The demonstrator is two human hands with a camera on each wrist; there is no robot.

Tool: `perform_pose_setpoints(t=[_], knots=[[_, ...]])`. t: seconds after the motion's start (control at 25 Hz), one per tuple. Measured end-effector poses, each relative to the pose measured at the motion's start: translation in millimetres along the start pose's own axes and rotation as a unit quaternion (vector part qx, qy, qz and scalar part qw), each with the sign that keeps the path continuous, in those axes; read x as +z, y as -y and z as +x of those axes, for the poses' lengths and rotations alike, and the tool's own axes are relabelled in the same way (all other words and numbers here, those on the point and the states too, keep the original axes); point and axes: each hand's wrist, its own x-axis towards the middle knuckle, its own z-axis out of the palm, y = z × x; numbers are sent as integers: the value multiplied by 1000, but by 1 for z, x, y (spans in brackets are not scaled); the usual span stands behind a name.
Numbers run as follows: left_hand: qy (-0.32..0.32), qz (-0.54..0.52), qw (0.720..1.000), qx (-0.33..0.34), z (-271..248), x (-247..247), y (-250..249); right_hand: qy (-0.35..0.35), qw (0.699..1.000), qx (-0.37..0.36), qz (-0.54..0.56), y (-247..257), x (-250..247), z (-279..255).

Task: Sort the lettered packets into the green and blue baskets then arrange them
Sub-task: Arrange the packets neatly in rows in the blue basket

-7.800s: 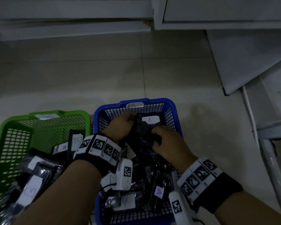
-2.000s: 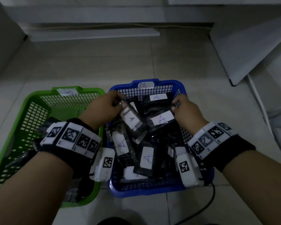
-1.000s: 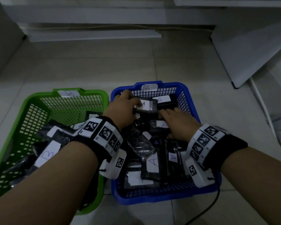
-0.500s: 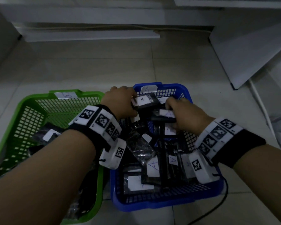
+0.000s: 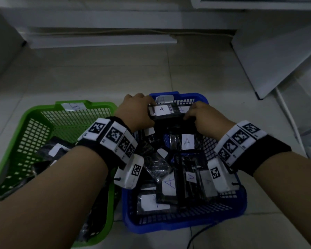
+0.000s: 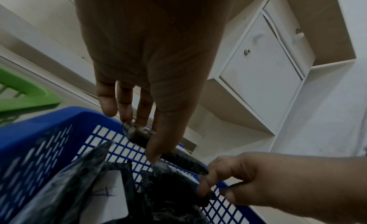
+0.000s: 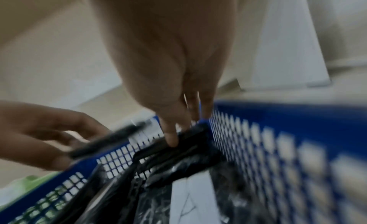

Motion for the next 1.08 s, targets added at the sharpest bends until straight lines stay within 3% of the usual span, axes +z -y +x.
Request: perform_pose_setpoints(t=[0.08, 0.2, 0.28, 0.32, 0.4, 0.44, 0.48, 0.56, 0.64, 0.72, 0.8, 0.88, 0.96, 1.0, 1.08], knots=[[17, 18, 1000, 5, 5, 5, -3, 15, 999, 14, 26, 1, -1, -15], [76, 24, 997, 7, 5, 12, -5, 190, 981, -16, -33, 10, 12, -31], [107, 28, 994, 17, -1, 18, -7, 252, 964, -22, -80, 11, 19, -33], [99, 20, 995, 19, -6, 19, -9, 251, 964, -21, -81, 11, 17, -34], [23, -7, 999, 31, -19, 14, -14, 210, 977, -10, -42, 14, 9, -40], [-13, -14, 998, 62, -24, 12, -15, 200, 980, -8, -23, 17, 10, -45], [-5, -7, 995, 103, -29, 9, -16, 210, 977, -13, -15, 20, 12, -50], [131, 29, 976, 173, -43, 7, -19, 259, 965, -17, -28, 26, 22, -62], [248, 101, 945, 186, -56, 13, -20, 269, 963, -1, -9, 28, 28, -71], [237, 134, 944, 188, -65, 19, -15, 261, 964, 28, 33, 24, 23, -72], [180, 107, 958, 193, -70, 14, -11, 235, 968, 59, 59, 16, 12, -69], [106, 66, 976, 179, -72, 1, -6, 146, 978, 106, 100, 11, -1, -66], [44, 19, 984, 170, -73, -10, -1, 0, 972, 162, 172, 8, -7, -62], [35, -4, 984, 172, -73, -13, 1, -53, 959, 180, 214, 9, -6, -62], [56, -49, 981, 181, -74, -16, 6, -81, 943, 190, 260, 12, 0, -62]])
